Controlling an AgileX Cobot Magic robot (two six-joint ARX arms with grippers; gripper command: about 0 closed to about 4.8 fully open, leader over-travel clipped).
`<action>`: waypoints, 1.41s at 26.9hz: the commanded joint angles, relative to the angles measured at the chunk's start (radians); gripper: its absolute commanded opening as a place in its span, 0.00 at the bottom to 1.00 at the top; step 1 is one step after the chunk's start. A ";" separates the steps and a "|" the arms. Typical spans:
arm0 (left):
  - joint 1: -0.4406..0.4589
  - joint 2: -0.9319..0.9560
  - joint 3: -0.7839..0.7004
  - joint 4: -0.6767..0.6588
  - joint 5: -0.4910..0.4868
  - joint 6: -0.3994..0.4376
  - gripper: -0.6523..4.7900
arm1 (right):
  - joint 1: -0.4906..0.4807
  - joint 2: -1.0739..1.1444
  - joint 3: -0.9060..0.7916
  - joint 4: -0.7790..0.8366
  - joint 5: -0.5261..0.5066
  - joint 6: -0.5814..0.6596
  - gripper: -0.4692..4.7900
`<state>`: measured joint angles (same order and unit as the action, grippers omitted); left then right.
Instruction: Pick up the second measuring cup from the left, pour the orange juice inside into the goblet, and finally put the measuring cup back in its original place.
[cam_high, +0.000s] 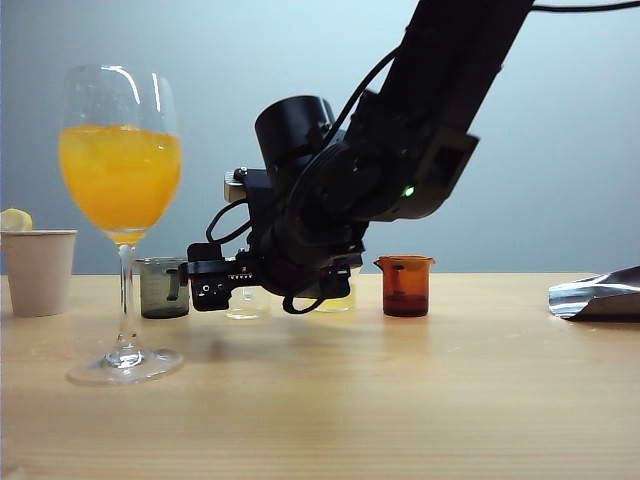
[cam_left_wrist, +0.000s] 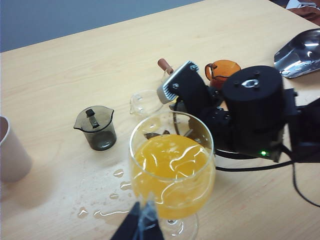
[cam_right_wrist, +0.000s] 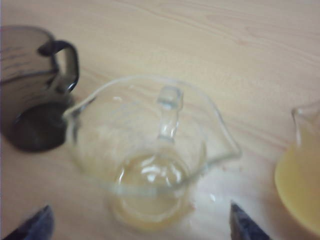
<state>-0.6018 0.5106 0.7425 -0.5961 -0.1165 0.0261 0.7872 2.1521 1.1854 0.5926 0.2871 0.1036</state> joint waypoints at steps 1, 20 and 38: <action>0.001 -0.002 0.005 0.007 0.000 0.000 0.11 | 0.007 -0.051 -0.051 0.015 0.003 0.026 1.00; 0.001 -0.011 0.003 0.021 0.102 -0.047 0.11 | 0.018 -0.674 -0.445 -0.340 -0.137 0.035 0.08; 0.000 -0.359 -0.324 0.269 0.112 -0.177 0.11 | 0.016 -1.479 -0.668 -0.783 -0.211 0.002 0.08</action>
<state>-0.6022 0.1650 0.4397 -0.3466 -0.0143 -0.1345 0.8040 0.7063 0.5385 -0.1734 0.0776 0.1070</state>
